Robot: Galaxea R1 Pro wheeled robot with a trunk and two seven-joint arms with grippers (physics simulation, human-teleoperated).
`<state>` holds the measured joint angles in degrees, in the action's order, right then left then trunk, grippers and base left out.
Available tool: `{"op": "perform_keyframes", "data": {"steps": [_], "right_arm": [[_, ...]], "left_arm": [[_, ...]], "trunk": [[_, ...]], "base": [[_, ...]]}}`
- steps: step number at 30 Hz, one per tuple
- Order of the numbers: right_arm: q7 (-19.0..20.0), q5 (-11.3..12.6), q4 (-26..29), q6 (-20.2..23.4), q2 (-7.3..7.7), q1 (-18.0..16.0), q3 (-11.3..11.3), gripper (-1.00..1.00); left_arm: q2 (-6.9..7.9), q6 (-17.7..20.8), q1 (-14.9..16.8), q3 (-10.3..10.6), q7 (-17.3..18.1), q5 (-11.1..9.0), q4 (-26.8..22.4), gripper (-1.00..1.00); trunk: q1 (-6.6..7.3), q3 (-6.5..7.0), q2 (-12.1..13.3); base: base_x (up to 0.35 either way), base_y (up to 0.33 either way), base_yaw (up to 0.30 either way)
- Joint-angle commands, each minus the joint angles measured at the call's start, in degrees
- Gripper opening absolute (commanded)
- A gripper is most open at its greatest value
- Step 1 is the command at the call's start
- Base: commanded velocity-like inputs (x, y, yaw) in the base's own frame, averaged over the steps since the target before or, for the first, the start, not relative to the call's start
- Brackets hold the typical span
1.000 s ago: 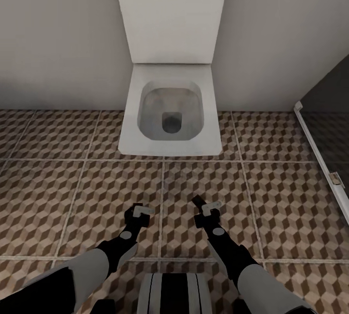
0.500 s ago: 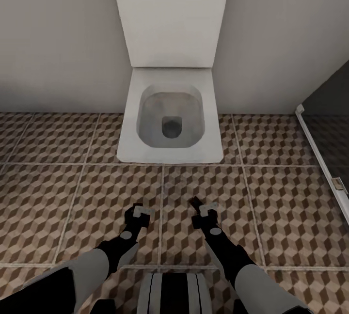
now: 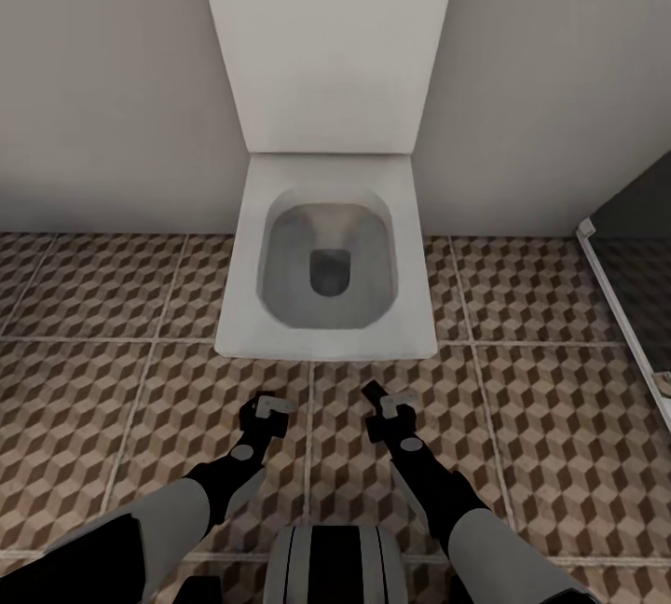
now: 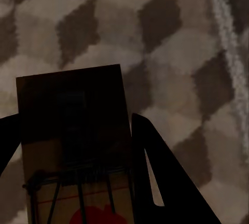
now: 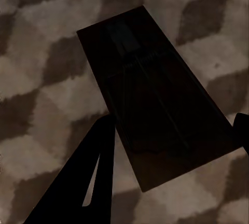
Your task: Take the four mousetraps from the cabinet in the bathroom and place them on the bathroom floor. Make sure all four end up on the same floor surface, and ensure that at least two of them are either under or directly next to the same bathroom sink.
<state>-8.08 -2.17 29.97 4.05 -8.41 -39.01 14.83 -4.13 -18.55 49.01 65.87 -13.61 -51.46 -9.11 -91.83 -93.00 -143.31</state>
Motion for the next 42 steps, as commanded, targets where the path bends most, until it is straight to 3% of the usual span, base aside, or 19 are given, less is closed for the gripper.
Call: {"op": "perform_keyframes", "data": {"steps": [1, 30, 42], "right_arm": [[-0.2, -0.1, 0.1, 0.4, 0.02, 0.0, 0.3, -1.0], [-0.4, -0.1, 0.2, 0.6, -0.64, 0.0, 0.3, -1.0], [-0.4, -0.2, 0.2, 0.6, -0.64, 0.0, 0.3, -1.0]], "left_arm": [[0.0, -0.1, 0.0, 0.5, -0.5, 0.0, 0.0, -1.0], [0.0, 0.0, 0.0, 0.5, -0.6, 0.0, 0.0, -1.0], [0.0, 0.2, 0.0, 0.5, -0.5, 0.0, 0.0, -1.0]], "trunk": [[0.0, -0.03, 0.0], [0.0, -0.03, 0.0], [0.0, -0.03, 0.0]], "base": [[0.024, 0.0, 0.0], [0.003, 0.0, 0.0], [0.211, 0.0, 0.0]]}}
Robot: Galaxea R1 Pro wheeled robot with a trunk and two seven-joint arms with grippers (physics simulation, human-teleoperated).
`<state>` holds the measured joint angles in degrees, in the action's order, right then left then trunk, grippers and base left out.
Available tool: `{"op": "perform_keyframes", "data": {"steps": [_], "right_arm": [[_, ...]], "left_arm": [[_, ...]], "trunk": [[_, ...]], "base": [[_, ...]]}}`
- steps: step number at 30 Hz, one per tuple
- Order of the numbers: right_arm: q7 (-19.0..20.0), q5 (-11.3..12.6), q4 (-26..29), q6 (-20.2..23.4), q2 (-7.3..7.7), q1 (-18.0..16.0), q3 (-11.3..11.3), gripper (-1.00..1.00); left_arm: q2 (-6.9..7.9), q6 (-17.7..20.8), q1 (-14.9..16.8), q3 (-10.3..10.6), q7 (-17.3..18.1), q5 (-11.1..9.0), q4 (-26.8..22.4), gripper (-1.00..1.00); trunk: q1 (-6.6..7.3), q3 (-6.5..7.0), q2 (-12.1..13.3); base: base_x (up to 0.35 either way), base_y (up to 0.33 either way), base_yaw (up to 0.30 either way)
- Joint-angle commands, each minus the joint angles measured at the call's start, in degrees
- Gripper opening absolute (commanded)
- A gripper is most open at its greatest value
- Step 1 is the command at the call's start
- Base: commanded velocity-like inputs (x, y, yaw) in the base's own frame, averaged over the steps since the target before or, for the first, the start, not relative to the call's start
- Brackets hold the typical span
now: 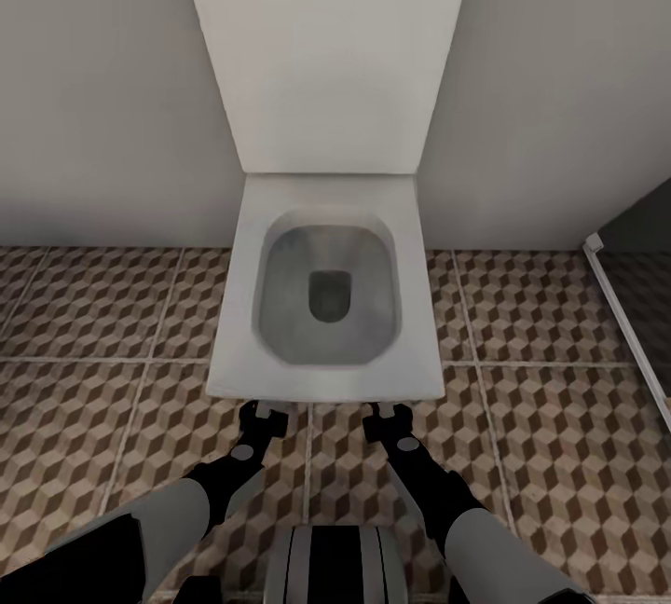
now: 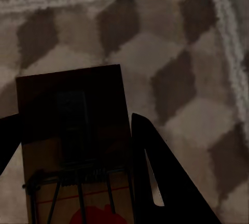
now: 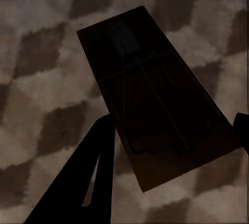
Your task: Take the four mousetraps from the cabinet in the bathroom and place them on the bathroom floor. Make sure all four end up on the same floor surface, and ensure that at least two of them are either under or directly next to the same bathroom sink.
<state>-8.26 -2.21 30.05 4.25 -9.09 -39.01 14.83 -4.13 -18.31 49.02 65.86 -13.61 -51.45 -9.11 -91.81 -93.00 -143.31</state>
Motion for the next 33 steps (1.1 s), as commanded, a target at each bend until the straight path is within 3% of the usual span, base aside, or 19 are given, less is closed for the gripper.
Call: {"op": "perform_keyframes", "data": {"steps": [1, 14, 24, 33], "right_arm": [[-0.2, -0.1, 0.1, 0.4, 0.04, 0.0, 0.3, -1.0], [-0.2, -0.2, 0.1, 0.4, 0.04, 0.0, 0.3, -1.0], [-0.2, -0.2, 0.1, 0.4, 0.04, 0.0, 0.3, -1.0], [-0.2, -0.2, 0.1, 0.4, 0.04, 0.0, 0.4, -1.0]], "left_arm": [[0.0, 0.0, 0.0, 0.5, -0.5, -0.1, 0.0, -1.0], [0.0, -0.2, 0.0, 0.5, -0.6, -0.1, 0.0, -1.0], [0.0, -0.2, 0.0, 0.5, -0.6, 0.0, 0.0, -1.0], [0.0, -0.3, 0.0, 0.5, -0.6, 0.0, 0.0, -1.0]], "trunk": [[-0.02, -0.03, 0.0], [-0.02, -0.03, 0.0], [-0.02, -0.03, 0.0], [-0.02, -0.03, 0.0]], "base": [[0.236, 0.0, 0.0], [0.087, 0.0, 0.0], [-0.275, 0.0, 0.0], [-0.049, 0.0, 0.0]]}}
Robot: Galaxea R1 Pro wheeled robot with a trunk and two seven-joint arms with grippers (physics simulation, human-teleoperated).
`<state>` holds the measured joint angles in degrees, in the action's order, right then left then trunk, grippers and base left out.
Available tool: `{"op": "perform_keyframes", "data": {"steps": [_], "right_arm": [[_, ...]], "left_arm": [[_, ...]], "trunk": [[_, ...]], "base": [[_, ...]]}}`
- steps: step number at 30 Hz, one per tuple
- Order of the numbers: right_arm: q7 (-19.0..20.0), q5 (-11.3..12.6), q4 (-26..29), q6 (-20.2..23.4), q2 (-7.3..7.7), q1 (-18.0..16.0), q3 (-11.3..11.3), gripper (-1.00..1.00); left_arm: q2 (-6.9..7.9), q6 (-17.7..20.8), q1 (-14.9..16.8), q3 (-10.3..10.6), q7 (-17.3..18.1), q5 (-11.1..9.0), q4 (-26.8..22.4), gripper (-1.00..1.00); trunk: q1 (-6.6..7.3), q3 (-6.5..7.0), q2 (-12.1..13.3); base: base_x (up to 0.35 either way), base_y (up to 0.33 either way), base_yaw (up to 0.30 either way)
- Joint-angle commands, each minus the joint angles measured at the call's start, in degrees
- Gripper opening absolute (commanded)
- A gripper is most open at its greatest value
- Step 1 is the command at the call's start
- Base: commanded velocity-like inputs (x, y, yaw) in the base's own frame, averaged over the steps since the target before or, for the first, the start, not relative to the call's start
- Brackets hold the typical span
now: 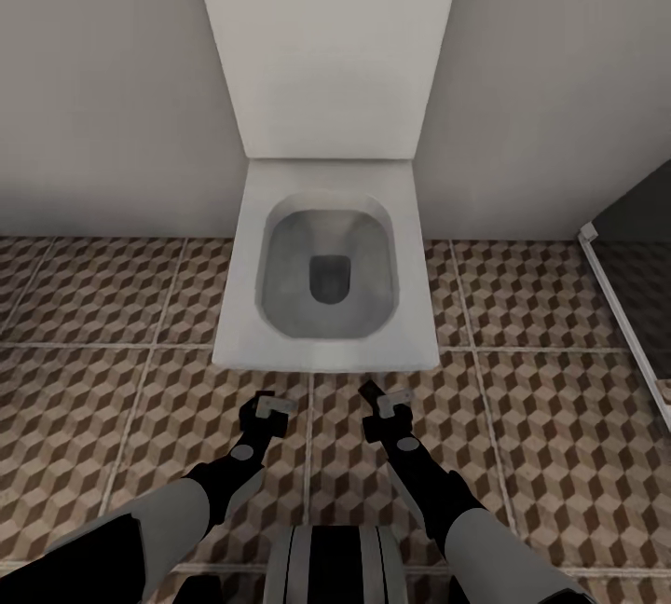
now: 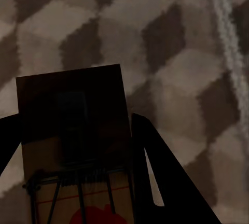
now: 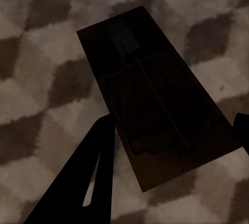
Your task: Take the four mousetraps from the cabinet in the bathroom and place them on the bathroom floor. Make sure all four end up on the same floor surface, and ensure that at least two of them are either under or directly next to the same bathroom sink.
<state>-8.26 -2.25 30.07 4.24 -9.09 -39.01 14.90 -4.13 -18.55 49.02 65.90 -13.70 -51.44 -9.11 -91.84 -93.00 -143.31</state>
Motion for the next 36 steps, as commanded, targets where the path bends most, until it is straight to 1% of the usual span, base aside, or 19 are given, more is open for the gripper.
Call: {"op": "perform_keyframes", "data": {"steps": [1, 14, 15, 36], "right_arm": [[-0.2, -0.1, 0.1, 0.4, 0.04, 0.0, 0.3, -1.0], [-0.2, -0.1, 0.1, 0.4, 0.04, 0.0, 0.3, -1.0], [-0.2, -0.1, 0.1, 0.4, 0.04, 0.0, 0.2, 1.0], [-0.2, -0.1, 0.1, 0.4, 0.04, 0.0, 0.2, 1.0]], "left_arm": [[0.0, -0.1, 0.0, 0.5, -0.5, 0.0, 0.0, -1.0], [0.0, -0.1, 0.0, 0.5, -0.5, -0.1, 0.0, -1.0], [0.0, -0.1, 0.0, 0.5, -0.5, -0.1, 0.0, -1.0], [0.0, -0.1, 0.0, 0.5, -0.5, 0.0, 0.0, -1.0]], "trunk": [[0.01, -0.03, 0.0], [0.01, -0.03, 0.0], [0.01, -0.03, 0.0], [0.01, -0.03, 0.0]], "base": [[-0.004, 0.0, 0.0], [0.0, 0.0, 0.0], [0.0, 0.0, 0.0], [0.0, 0.0, 0.0]]}}
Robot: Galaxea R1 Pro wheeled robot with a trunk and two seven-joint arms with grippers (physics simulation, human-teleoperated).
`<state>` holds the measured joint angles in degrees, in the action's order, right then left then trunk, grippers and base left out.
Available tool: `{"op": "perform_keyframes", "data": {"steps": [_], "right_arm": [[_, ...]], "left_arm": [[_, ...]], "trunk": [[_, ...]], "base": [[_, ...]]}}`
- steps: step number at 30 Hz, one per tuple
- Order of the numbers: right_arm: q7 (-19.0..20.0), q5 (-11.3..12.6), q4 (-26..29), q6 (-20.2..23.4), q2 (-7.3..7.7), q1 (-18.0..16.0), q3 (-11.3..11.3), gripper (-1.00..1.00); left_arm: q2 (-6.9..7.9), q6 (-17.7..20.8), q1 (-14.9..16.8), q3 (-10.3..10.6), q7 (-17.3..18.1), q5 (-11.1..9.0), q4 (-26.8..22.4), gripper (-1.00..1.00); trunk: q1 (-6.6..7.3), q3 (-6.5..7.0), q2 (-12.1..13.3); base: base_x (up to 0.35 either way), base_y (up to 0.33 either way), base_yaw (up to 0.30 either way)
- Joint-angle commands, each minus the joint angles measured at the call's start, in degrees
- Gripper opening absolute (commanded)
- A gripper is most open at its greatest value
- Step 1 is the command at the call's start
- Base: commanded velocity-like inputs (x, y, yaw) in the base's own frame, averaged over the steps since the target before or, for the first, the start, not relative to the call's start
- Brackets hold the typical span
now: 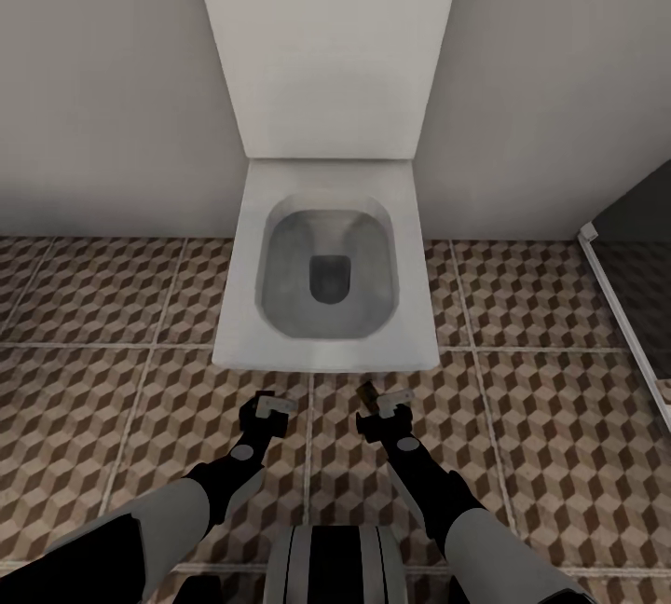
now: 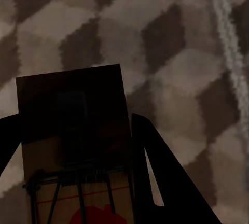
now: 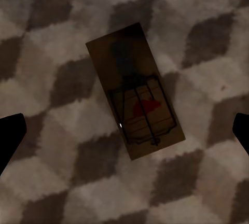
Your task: Take the four mousetraps from the cabinet in the bathroom and place them on the bathroom floor. Make sure all four end up on the same floor surface, and ensure that at least two of them are either under or directly next to the same bathroom sink.
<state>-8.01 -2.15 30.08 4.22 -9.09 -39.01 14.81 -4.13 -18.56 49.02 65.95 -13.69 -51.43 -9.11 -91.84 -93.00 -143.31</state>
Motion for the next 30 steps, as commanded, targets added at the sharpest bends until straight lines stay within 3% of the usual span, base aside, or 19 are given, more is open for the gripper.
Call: {"op": "perform_keyframes", "data": {"steps": [1, 6, 7, 13, 30], "right_arm": [[-0.4, -0.2, 0.1, 0.4, 0.04, 0.0, 0.3, 1.0], [-0.4, -0.2, 0.1, 0.4, 0.04, 0.0, 0.3, 1.0], [-0.4, -0.2, 0.1, 0.4, 0.04, 0.0, 0.3, 1.0], [-0.4, -0.2, 0.1, 0.4, 0.04, 0.0, 0.4, 1.0], [-0.4, -0.2, 0.1, 0.4, 0.04, 0.0, 0.4, 1.0]], "left_arm": [[0.0, -0.1, 0.0, 0.5, -0.5, -0.1, 0.0, -1.0], [0.0, -0.1, 0.0, 0.5, -0.5, 0.0, -0.1, -1.0], [0.0, -0.1, 0.0, 0.6, -0.5, 0.0, -0.1, 1.0], [0.0, -0.1, 0.0, 2.2, -0.5, 0.0, 0.0, 1.0], [0.0, -0.1, 0.0, 2.5, -0.6, 0.0, 0.0, 1.0]], "trunk": [[0.01, -0.03, 0.0], [0.01, -0.03, 0.0], [0.01, -0.03, 0.0], [0.01, -0.03, 0.0], [0.01, -0.03, 0.0]], "base": [[0.0, 0.0, 0.0], [0.0, 0.0, 0.0], [0.0, 0.0, 0.0], [0.0, 0.0, 0.0], [0.0, 0.0, 0.0]]}}
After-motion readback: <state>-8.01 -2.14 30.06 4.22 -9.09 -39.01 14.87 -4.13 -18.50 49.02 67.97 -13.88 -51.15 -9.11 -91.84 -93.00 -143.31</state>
